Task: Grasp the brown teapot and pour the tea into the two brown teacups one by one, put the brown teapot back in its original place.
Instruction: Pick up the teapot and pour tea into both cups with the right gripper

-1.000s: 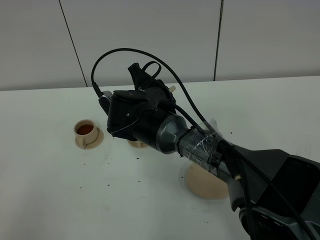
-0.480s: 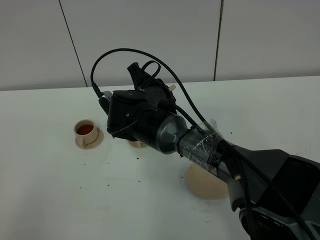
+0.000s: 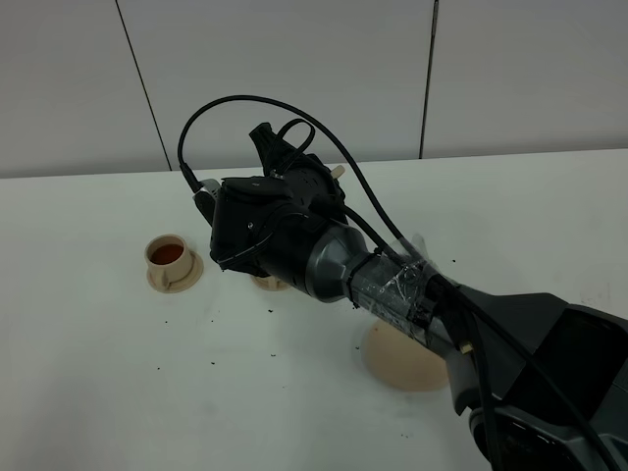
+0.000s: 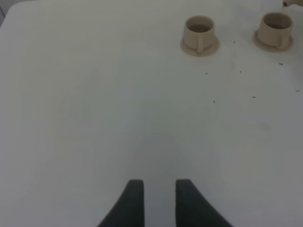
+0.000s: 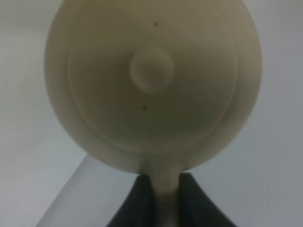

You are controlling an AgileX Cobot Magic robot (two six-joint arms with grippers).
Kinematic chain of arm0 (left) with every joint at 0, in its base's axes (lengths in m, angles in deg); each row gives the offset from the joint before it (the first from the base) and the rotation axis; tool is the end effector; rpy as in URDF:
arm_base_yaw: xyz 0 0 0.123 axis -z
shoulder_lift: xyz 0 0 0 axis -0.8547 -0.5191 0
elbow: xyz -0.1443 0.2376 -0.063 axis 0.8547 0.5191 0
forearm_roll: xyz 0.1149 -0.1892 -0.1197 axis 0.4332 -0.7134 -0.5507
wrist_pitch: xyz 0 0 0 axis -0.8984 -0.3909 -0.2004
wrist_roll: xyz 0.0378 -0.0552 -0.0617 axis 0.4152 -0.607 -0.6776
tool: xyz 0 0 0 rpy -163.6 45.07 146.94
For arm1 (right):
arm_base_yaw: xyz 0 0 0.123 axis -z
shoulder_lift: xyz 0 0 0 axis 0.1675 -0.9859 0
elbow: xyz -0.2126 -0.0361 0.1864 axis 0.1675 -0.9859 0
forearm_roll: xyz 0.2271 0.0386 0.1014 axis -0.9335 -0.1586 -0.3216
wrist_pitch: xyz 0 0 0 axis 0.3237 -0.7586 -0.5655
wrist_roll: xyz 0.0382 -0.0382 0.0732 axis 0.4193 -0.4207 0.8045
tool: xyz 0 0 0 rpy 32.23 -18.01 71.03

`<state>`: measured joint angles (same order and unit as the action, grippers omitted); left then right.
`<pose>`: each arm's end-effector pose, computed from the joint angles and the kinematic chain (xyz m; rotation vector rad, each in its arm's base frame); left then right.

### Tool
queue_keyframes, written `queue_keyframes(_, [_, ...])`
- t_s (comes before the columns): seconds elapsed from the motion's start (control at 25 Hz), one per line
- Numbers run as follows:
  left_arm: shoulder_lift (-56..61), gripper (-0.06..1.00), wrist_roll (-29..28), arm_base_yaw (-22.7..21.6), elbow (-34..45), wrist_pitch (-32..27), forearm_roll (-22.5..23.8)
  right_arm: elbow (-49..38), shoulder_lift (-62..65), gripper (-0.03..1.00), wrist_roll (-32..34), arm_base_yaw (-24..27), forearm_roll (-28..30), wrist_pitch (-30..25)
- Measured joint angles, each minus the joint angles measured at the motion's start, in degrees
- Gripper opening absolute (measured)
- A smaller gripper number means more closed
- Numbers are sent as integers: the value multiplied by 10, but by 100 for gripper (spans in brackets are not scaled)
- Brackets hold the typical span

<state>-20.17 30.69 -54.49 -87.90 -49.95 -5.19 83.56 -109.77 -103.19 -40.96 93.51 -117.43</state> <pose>-0.0053 0.0123 0.2812 0.0534 2.0028 0.1237 0.3919 0.3701 0.2027 -2.2361 1.2141 -1.3296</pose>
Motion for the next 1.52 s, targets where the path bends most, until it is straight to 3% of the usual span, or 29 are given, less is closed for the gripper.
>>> queue_keyframes(1.52, [0, 24, 0, 0, 0, 0, 0, 0, -15, 10, -16, -1, 42, 0])
